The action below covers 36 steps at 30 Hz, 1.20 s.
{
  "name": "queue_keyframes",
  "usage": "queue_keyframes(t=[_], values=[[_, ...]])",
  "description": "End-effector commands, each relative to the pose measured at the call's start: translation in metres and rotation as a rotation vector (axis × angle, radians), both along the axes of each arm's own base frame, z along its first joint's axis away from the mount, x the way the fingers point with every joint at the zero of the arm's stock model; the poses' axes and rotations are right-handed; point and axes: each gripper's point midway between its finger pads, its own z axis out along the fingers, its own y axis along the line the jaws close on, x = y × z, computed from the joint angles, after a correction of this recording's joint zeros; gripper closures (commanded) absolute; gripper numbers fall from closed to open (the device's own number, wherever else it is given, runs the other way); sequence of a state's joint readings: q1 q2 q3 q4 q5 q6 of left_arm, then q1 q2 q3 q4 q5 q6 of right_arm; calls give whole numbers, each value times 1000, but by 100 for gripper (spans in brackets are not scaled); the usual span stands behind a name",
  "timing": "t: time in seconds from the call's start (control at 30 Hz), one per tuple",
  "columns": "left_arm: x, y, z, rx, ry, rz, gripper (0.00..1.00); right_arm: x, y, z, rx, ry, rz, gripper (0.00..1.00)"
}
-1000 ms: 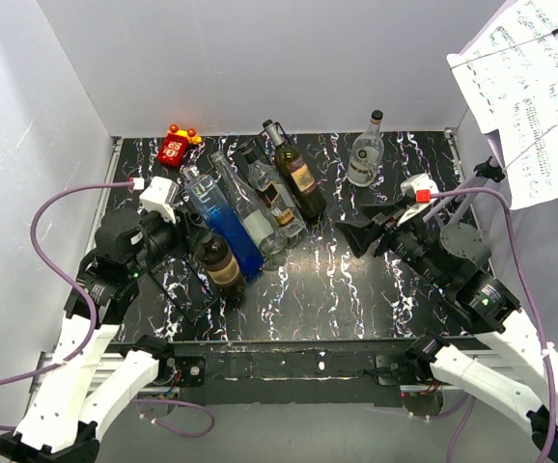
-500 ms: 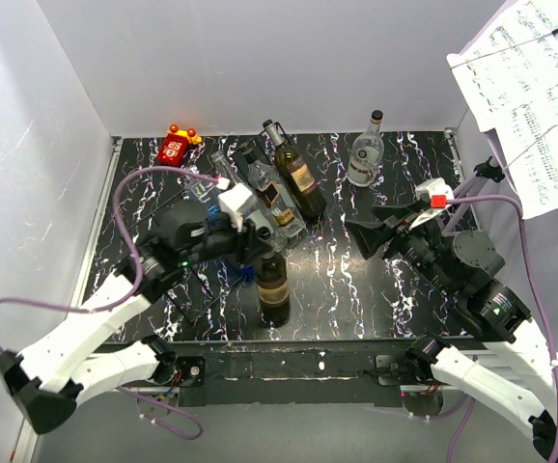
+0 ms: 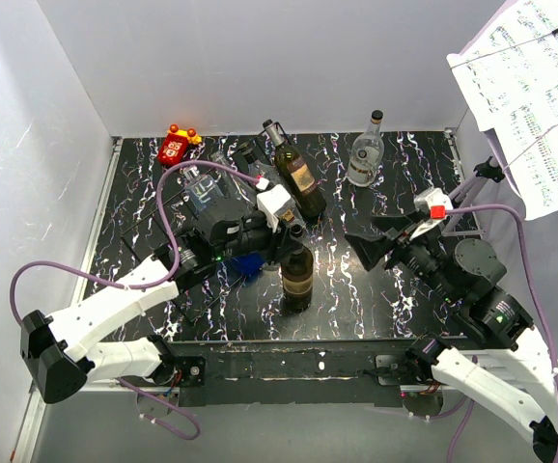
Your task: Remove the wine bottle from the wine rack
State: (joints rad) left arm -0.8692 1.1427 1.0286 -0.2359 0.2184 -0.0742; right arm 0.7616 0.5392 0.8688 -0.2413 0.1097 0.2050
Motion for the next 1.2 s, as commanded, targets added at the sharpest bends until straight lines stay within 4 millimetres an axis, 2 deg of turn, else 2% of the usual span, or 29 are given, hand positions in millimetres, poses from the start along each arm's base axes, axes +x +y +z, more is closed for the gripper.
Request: queue_keyframes(t=[0.0, 0.03, 0.07, 0.13, 0.27, 0.37, 0.43, 0.53, 0.63, 0.73, 0.77, 0.97, 1.17], values=[[-3, -6, 52, -136, -110, -24, 97, -25, 29, 7, 4, -37, 221, 22], [-5, -6, 50, -136, -105, -28, 88, -31, 37, 4, 0, -32, 276, 23], [-6, -6, 47, -134, -96, -32, 82, -35, 42, 0, -2, -21, 315, 22], [-8, -5, 44, -133, -88, -37, 75, -37, 52, -8, -12, 4, 365, 22], [-13, -5, 41, -136, -78, -44, 61, -36, 57, -14, -10, 26, 381, 22], [-14, -2, 44, -148, -77, -39, 51, -37, 59, -15, -6, 27, 391, 22], [-16, -1, 47, -160, -77, -36, 40, -37, 62, -19, -12, 36, 407, 22], [-17, 2, 52, -175, -76, -28, 31, -35, 68, -26, -17, 65, 423, 22], [-14, 7, 58, -192, -68, 18, 20, -34, 75, -28, -7, 89, 441, 23], [3, 24, 69, -212, -62, 172, 10, -33, 81, -30, 7, 102, 460, 23], [12, 34, 71, -203, -52, 250, 3, -32, 83, -30, 11, 105, 464, 23], [36, 78, 75, -148, -13, 547, 2, -29, 100, -29, 24, 119, 493, 24], [44, 131, 74, -47, -121, 736, 2, -19, 117, -36, 9, 144, 467, 27]])
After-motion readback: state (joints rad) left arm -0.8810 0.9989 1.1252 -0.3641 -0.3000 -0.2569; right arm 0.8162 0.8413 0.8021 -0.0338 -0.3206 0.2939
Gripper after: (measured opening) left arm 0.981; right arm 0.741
